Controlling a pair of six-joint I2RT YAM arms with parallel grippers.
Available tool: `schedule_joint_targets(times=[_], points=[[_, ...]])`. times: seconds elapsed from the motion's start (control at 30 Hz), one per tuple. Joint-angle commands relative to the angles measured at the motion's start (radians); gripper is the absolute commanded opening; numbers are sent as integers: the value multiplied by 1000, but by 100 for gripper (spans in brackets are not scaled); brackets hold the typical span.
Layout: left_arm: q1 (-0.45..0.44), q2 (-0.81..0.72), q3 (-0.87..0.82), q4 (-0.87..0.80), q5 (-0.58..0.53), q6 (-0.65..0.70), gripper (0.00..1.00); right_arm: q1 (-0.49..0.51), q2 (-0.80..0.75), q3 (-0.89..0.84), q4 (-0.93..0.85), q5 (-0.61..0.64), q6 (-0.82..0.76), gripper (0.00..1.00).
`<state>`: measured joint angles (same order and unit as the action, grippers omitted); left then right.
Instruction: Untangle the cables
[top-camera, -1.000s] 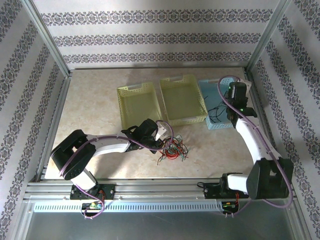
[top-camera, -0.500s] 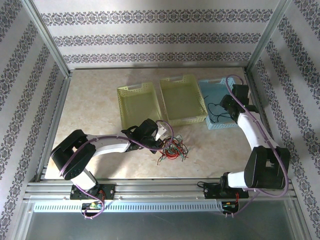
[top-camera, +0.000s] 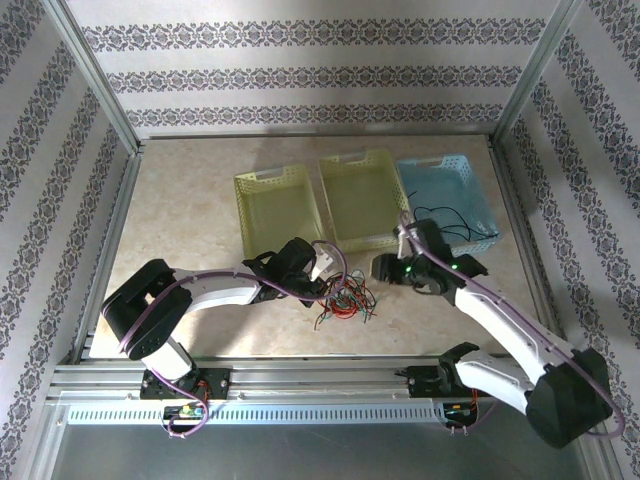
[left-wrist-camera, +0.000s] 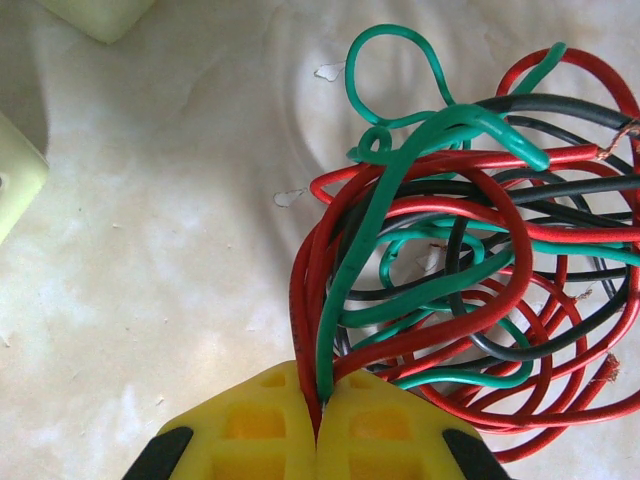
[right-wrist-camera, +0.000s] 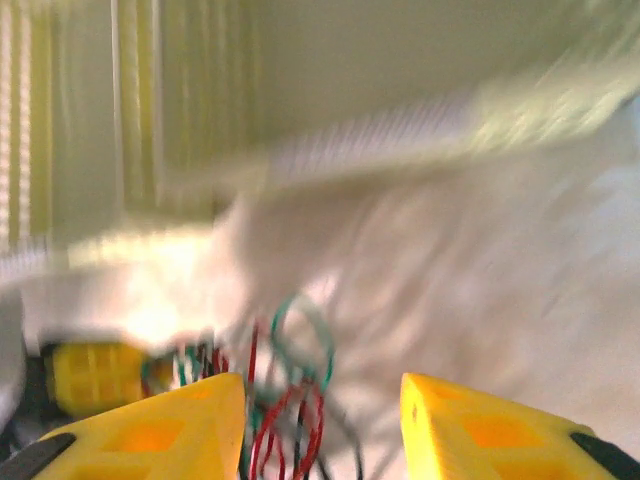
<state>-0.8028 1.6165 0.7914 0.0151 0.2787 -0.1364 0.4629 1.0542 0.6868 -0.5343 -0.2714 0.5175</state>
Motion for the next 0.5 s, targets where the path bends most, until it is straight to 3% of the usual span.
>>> schedule_joint_targets(times=[0.0, 0.37, 0.47], points=[[7, 14, 28, 27, -14, -11, 0, 72, 48, -13, -46, -104, -28, 43], [7, 19, 32, 23, -12, -25, 0, 95, 156, -39, 20, -93, -63, 41], [7, 16, 34, 22, -16, -23, 0, 94, 174, -41, 34, -95, -74, 37]])
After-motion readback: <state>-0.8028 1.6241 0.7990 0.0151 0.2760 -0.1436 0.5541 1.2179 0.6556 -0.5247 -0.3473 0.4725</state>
